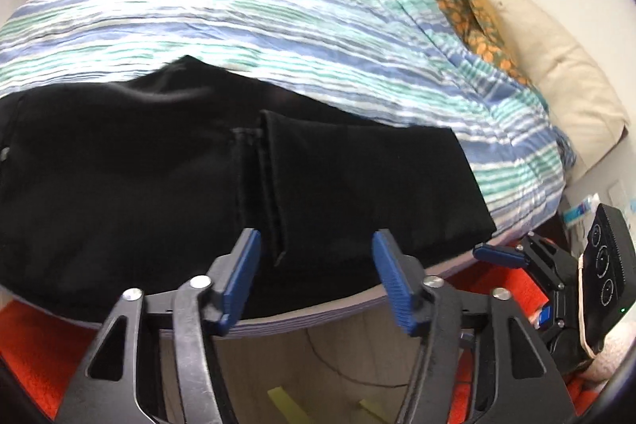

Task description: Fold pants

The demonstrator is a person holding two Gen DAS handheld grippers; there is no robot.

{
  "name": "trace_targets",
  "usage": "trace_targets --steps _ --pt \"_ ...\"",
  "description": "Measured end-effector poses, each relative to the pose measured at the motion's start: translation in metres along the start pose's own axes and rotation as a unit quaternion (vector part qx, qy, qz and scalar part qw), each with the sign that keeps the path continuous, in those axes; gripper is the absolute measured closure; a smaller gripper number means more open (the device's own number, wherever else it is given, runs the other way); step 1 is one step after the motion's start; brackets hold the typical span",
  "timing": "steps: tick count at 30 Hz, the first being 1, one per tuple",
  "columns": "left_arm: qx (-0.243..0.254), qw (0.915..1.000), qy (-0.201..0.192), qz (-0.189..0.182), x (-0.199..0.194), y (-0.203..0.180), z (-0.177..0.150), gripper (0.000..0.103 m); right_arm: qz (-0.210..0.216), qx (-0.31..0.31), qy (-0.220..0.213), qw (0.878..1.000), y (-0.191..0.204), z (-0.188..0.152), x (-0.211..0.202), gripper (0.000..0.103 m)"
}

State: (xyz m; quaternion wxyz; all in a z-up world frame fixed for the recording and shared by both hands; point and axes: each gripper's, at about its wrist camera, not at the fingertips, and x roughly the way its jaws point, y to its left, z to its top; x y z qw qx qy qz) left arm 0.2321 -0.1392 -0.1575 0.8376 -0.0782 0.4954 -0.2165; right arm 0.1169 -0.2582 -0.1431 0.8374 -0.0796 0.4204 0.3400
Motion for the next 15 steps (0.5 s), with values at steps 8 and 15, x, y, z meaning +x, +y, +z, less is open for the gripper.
trace_targets --steps 8,15 --pt "-0.005 0.9983 0.035 0.047 0.032 -0.002 -0.004 0.081 -0.027 0.061 -0.019 0.998 -0.026 -0.026 -0.022 0.019" --pt "0.0 0.9962 0.013 0.086 0.025 -0.004 -0.002 0.049 -0.01 0.053 -0.014 0.998 -0.024 -0.023 -0.018 0.019"
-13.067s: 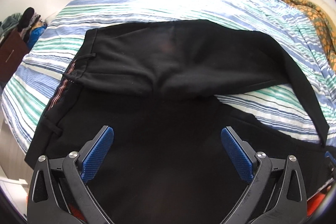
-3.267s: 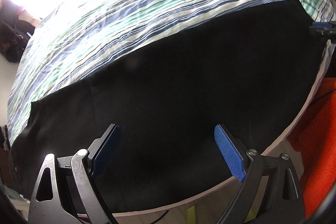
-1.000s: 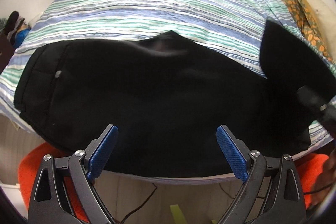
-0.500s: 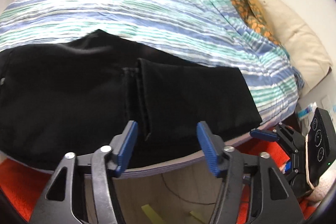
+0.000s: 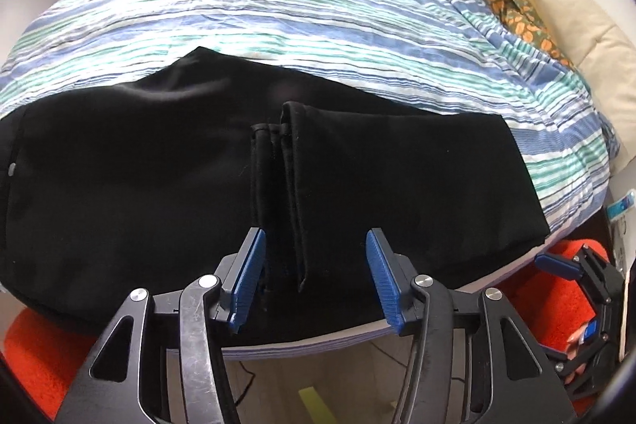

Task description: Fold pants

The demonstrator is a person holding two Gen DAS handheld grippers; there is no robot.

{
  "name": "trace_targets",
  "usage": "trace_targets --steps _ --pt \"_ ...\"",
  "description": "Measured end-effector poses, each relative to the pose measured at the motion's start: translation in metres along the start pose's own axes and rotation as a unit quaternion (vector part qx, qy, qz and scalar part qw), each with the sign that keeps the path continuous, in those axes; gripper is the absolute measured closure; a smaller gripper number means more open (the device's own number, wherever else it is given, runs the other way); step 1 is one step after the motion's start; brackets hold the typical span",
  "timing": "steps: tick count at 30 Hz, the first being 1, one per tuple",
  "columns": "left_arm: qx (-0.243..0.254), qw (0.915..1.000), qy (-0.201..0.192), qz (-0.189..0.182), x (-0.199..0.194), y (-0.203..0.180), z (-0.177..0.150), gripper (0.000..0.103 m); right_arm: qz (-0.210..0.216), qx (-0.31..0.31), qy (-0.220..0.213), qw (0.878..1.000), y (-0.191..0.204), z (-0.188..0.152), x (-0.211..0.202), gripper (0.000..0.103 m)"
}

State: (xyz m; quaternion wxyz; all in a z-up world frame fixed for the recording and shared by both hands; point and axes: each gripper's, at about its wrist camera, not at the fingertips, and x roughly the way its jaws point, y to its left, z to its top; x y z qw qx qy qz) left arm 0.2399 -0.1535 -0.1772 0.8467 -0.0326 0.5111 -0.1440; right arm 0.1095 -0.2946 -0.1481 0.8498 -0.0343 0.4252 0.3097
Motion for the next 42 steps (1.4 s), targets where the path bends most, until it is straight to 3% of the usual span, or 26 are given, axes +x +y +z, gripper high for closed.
trace_targets --steps 5,7,9,12,16,20,21,23,25,26,28,30,32,34,37,39,41,42 --pt "0.015 0.9997 0.02 0.003 0.018 -0.005 0.005 0.074 -0.002 -0.008 0.001 1.0 0.004 0.0 0.004 0.019" --pt "0.016 0.9997 0.018 0.008 0.02 -0.004 0.006 0.094 -0.006 -0.007 0.0 1.0 0.007 -0.001 0.008 0.019" --pt "0.01 0.9999 0.006 0.009 0.016 -0.002 0.005 0.099 -0.006 0.001 -0.003 1.0 0.004 -0.001 0.006 0.019" --pt "-0.002 0.9998 -0.009 0.019 0.007 0.009 0.001 0.1 -0.009 0.051 -0.028 0.998 -0.018 0.005 -0.007 0.019" --pt "-0.009 0.9999 -0.001 0.015 0.015 0.017 -0.003 0.1 -0.041 0.147 -0.051 0.987 -0.083 0.024 -0.018 0.019" --pt "0.018 0.9994 -0.005 0.028 0.016 0.005 -0.003 0.099 -0.006 0.202 -0.037 0.979 -0.129 0.052 0.002 0.019" --pt "0.023 0.9992 -0.006 0.031 0.016 0.004 -0.003 0.098 0.005 0.21 -0.024 0.977 -0.136 0.055 0.014 0.019" --pt "0.025 0.9992 -0.004 0.03 0.016 0.005 -0.004 0.094 0.046 0.24 0.051 0.968 -0.148 0.051 0.056 0.019" --pt "0.017 0.9995 0.001 0.025 0.012 0.007 -0.002 0.082 0.023 0.228 0.096 0.969 -0.147 0.049 0.075 0.025" --pt "0.011 0.9997 0.005 0.023 0.009 0.008 -0.001 0.077 0.008 0.206 0.089 0.975 -0.142 0.055 0.069 0.026" --pt "-0.009 0.9998 -0.004 0.016 -0.003 0.011 0.0 0.041 -0.006 0.188 0.057 0.98 -0.134 0.066 0.048 0.026" --pt "-0.021 0.999 -0.036 0.018 -0.014 0.015 0.001 0.021 -0.005 0.184 0.02 0.983 -0.128 0.078 0.027 0.026" --pt "-0.02 0.9982 -0.045 0.033 -0.013 0.015 0.003 0.018 -0.009 0.183 0.0 0.983 -0.121 0.082 0.019 0.026" --pt "-0.023 0.9985 -0.027 0.04 0.0 0.015 0.006 0.018 -0.018 0.196 -0.004 0.98 -0.115 0.073 0.028 0.024" --pt "-0.02 0.9989 -0.015 0.04 0.018 0.014 0.008 0.018 -0.034 0.203 0.052 0.977 -0.107 0.047 0.071 0.022" --pt "-0.011 0.9986 -0.001 0.051 0.029 0.014 0.008 0.018 -0.075 0.162 0.034 0.983 -0.093 0.035 0.084 0.02" --pt "0.001 0.998 0.002 0.064 0.037 0.013 0.006 0.018 -0.096 0.129 0.022 0.987 -0.078 0.032 0.09 0.007" --pt "0.005 0.9977 0.0 0.067 0.04 0.013 0.004 0.016 -0.106 0.119 0.024 0.987 -0.073 0.032 0.093 0.005"
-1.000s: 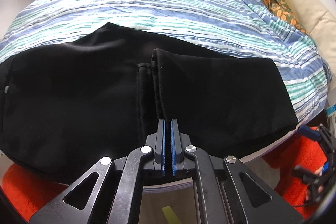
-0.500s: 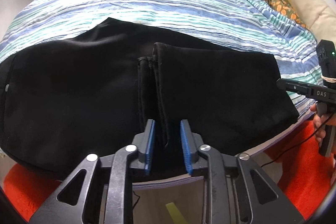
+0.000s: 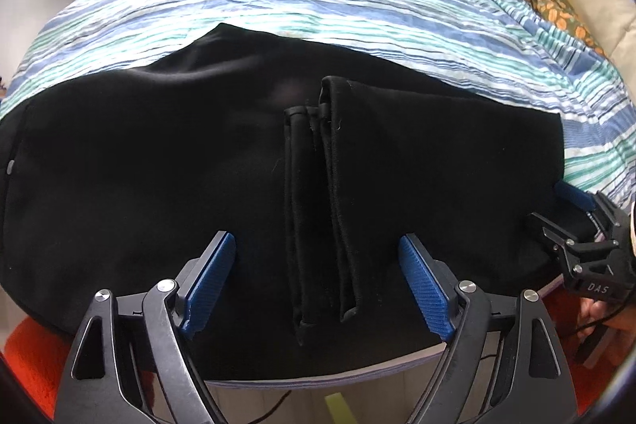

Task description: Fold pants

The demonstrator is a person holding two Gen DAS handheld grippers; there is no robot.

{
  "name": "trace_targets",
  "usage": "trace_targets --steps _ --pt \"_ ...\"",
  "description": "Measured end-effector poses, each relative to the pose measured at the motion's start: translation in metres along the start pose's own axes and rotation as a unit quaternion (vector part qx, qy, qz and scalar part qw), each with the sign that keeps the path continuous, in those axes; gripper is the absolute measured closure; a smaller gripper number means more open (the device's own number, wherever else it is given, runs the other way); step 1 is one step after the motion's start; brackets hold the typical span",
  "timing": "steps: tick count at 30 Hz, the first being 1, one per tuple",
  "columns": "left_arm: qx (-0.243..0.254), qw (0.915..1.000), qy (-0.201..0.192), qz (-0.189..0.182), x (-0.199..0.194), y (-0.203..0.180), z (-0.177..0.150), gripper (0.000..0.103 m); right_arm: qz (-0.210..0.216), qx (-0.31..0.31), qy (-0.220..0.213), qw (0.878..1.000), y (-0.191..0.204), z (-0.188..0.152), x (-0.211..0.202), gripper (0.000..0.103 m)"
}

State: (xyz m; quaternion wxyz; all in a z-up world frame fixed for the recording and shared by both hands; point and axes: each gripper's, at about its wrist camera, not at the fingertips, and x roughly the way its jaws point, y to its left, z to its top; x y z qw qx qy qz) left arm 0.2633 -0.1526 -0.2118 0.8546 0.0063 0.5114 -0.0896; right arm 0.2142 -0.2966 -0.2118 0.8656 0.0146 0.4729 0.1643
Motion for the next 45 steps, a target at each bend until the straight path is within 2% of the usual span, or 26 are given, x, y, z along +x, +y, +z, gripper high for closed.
trace_targets --steps 2,4,6,19,45 --pt "0.006 1.0 -0.002 0.004 0.004 -0.002 -0.002 0.011 -0.007 -0.004 -0.003 1.0 0.004 -0.001 0.004 0.0" --pt "0.019 0.9998 0.0 0.009 0.01 -0.007 -0.005 0.003 -0.01 -0.007 -0.015 1.0 0.003 -0.003 0.005 0.0" --pt "0.034 0.9992 0.0 0.02 0.016 -0.013 -0.007 0.001 -0.014 -0.016 -0.021 1.0 0.004 -0.006 0.006 0.0" --pt "0.039 0.9987 0.002 0.032 0.021 -0.015 -0.006 0.001 -0.018 -0.033 -0.028 0.999 0.005 -0.009 0.008 0.0" --pt "0.04 0.9986 0.011 0.032 0.025 -0.021 -0.002 0.001 -0.02 -0.035 -0.024 0.999 0.003 -0.009 0.008 0.0"
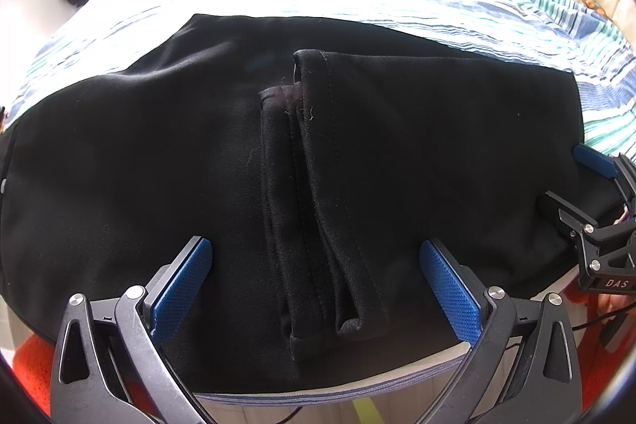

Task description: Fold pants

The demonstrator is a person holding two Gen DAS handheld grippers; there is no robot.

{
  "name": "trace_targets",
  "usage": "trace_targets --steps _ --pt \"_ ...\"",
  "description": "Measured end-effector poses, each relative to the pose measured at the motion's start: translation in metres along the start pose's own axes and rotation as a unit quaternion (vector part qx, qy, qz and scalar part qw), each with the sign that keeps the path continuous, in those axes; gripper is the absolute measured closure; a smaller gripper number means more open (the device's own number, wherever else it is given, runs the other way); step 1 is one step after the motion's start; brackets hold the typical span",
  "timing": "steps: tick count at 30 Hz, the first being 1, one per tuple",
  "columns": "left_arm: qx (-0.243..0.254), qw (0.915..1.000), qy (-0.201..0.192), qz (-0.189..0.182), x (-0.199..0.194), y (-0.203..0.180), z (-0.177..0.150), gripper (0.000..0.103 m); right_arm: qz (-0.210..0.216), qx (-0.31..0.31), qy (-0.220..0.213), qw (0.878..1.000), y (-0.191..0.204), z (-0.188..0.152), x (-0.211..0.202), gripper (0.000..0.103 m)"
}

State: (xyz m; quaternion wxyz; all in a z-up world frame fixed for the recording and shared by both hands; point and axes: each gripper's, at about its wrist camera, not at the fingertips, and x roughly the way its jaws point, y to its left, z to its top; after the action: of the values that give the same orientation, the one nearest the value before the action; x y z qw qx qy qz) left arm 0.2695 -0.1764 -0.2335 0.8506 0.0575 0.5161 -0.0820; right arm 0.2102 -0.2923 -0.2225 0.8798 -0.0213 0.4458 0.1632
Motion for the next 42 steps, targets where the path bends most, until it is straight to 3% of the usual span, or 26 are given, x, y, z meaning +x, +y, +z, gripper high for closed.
trace_targets --steps 30,35,38,42 --pt "0.0 0.9999 0.01 0.002 0.005 -0.001 0.003 0.001 0.001 0.0 -0.001 1.0 -0.001 -0.001 0.0 0.0" --pt "-0.004 0.9992 0.038 0.004 0.004 -0.001 0.01 0.0 0.004 -0.002 0.001 1.0 -0.002 0.001 0.0 0.0" --pt "-0.02 0.9967 0.078 0.011 -0.01 0.003 0.014 0.002 0.006 -0.003 0.002 1.0 -0.003 0.002 0.0 0.0" --pt "-0.049 0.997 0.058 -0.019 -0.054 0.035 0.007 0.002 0.004 -0.003 0.002 1.0 -0.002 0.002 0.0 0.0"
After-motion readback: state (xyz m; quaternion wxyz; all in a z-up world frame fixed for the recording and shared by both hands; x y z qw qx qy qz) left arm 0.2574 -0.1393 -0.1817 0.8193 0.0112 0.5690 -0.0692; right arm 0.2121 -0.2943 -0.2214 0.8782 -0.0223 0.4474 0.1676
